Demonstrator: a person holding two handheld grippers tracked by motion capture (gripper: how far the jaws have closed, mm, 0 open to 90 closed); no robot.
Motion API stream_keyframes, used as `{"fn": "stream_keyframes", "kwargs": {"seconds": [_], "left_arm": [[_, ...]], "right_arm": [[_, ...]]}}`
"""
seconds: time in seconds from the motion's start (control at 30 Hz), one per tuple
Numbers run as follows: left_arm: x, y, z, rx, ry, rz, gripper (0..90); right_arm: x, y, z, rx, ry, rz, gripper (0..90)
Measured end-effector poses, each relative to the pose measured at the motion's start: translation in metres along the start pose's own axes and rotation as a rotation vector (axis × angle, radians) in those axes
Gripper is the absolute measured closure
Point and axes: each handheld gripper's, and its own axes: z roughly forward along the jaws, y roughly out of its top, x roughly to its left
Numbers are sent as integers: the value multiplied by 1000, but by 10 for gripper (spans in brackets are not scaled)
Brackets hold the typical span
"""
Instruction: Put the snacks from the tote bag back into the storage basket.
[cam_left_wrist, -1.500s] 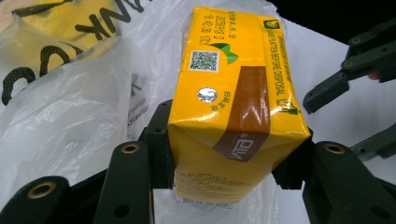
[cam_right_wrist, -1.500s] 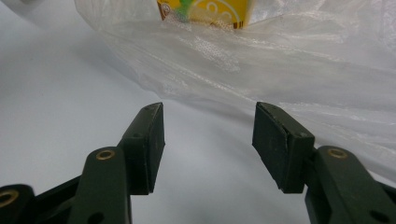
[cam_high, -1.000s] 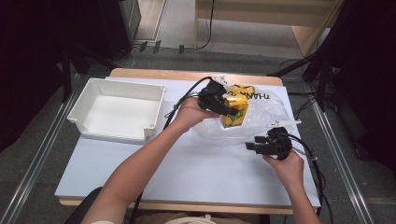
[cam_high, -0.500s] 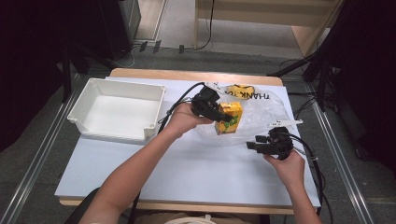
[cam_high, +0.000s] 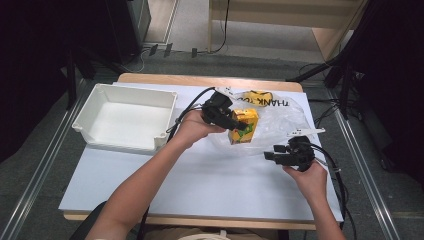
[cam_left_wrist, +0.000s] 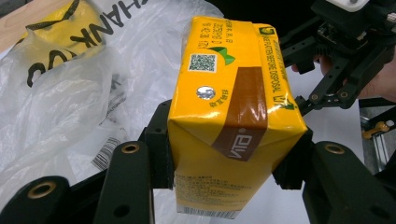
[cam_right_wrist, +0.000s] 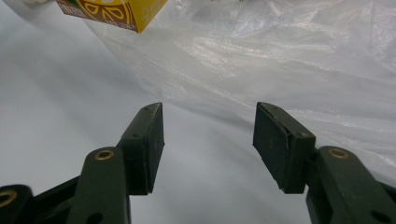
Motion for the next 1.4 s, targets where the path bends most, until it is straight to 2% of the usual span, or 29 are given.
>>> {"fn": "stream_keyframes", "kwargs": {"seconds": [0.43, 0.5, 0.57, 0.77, 0.83, 0.93, 1.17, 1.4], "left_arm": [[3, -7, -14, -14, 2, -15, 522], [6, -9, -15, -23, -14, -37, 522], [7, -10, -16, -27, -13, -47, 522], [6, -11, -25, -30, 3, -34, 522], [6, -11, -27, -31, 7, -36, 522], [7, -13, -30, -23, 12, -40, 522], [10, -19, -39, -19, 23, -62, 522], [16, -24, -45, -18, 32, -79, 522]], "right_arm": [[1, 3, 2, -3, 23, -3, 440], [1, 3, 2, -5, 26, -3, 440], [2, 3, 2, -10, 25, -6, 440], [4, 4, 2, -31, 45, -20, 441], [5, 4, 3, -26, 39, -23, 441], [6, 5, 2, -33, 3, -35, 445], [7, 8, 4, -25, 6, -45, 440], [8, 10, 7, -10, -16, -51, 436]]}}
